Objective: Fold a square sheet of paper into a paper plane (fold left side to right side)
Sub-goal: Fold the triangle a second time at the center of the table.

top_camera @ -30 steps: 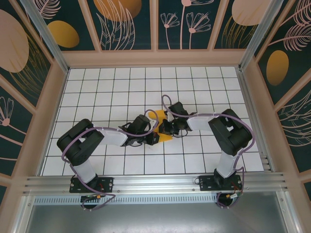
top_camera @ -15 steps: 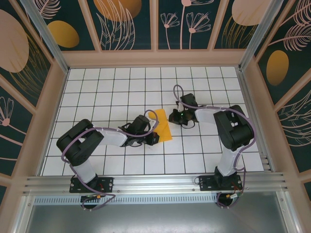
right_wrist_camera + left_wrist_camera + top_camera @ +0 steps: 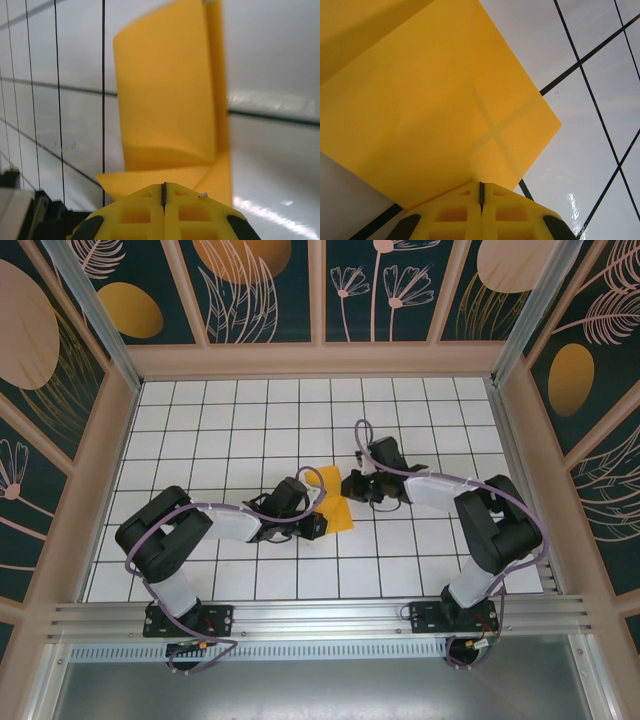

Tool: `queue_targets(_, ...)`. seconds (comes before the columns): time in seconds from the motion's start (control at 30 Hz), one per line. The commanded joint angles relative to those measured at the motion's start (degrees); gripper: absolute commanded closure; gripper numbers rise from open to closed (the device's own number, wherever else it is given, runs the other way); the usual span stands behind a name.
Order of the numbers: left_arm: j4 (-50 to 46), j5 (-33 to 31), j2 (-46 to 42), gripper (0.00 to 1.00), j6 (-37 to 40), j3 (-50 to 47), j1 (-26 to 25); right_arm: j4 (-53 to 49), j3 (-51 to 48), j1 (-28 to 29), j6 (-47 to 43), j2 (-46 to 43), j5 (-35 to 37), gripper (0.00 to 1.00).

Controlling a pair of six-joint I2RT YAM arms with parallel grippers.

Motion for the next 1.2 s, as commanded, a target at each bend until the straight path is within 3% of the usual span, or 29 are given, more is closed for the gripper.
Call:
queue_targets(0.0, -5.3, -1.2, 0.4, 0.97, -0.5, -1.0, -0.3, 4.2, -1.8, 2.1, 3.6, 1.1, -2.3, 0.97)
queue_targets(0.4, -5.6, -1.2, 0.5, 0.97, -0.4, -0.6, -0.3, 4.7, 2.6, 2.3, 3.1, 7.4, -2.3, 0.97)
queue_targets(0.57, -6.2, -1.1, -0.3, 0.96, -0.3, -0.1, -0.3, -1.5, 4.5, 2.2, 1.9, 10.1, 1.5, 0.98)
queue_targets(0.87, -10.0, 0.2, -7.7, 0.94, 0.7, 5.0, -0.2, -4.1, 2.8, 1.9, 2.0, 11.1, 2.5, 0.98)
queue_targets(1.17, -9.0, 0.8, -1.9, 0.94, 1.5, 6.9, -0.3, -4.0, 3.1, 2.0, 1.9, 11.0, 2.2, 0.98)
